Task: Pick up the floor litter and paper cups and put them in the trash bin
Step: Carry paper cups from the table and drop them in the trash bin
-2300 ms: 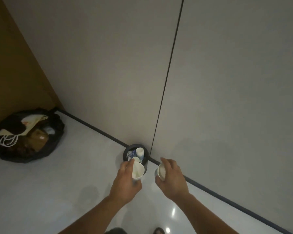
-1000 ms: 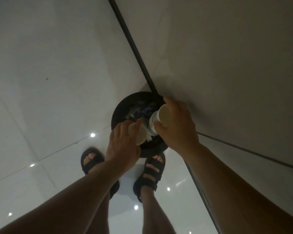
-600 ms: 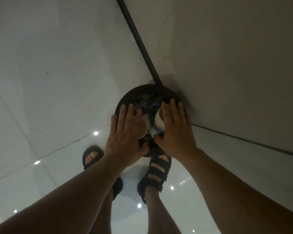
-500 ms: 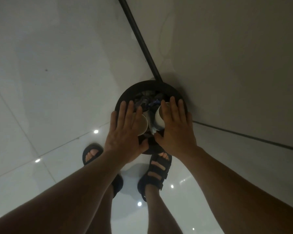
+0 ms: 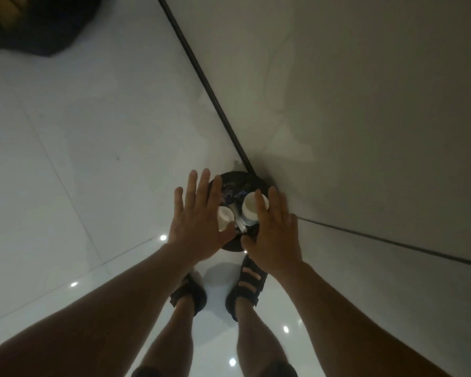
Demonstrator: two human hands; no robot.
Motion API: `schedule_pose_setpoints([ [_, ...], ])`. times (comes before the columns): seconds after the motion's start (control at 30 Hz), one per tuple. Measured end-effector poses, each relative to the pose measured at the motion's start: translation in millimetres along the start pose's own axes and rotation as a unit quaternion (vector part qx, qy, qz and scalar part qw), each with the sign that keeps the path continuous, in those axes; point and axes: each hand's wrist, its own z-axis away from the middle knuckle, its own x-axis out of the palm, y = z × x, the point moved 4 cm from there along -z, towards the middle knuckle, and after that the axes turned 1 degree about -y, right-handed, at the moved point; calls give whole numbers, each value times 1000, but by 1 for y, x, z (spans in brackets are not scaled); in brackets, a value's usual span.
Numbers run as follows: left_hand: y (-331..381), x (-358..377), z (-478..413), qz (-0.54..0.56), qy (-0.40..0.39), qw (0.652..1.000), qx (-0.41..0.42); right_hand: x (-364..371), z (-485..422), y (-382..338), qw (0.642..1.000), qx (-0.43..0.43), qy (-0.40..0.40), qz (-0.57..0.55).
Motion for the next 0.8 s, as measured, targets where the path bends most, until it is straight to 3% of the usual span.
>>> schedule_pose_setpoints([
  [0.37, 34, -204, 86, 24, 3, 1000, 12, -171, 116, -68, 995, 36, 68, -58],
  [0.6, 75, -302, 142, -22, 23, 980, 195, -241, 235, -97, 967, 176, 154, -104],
  [0.8, 135, -323, 194, -70, 4, 933, 353, -225, 359, -92, 908, 329, 207, -156],
])
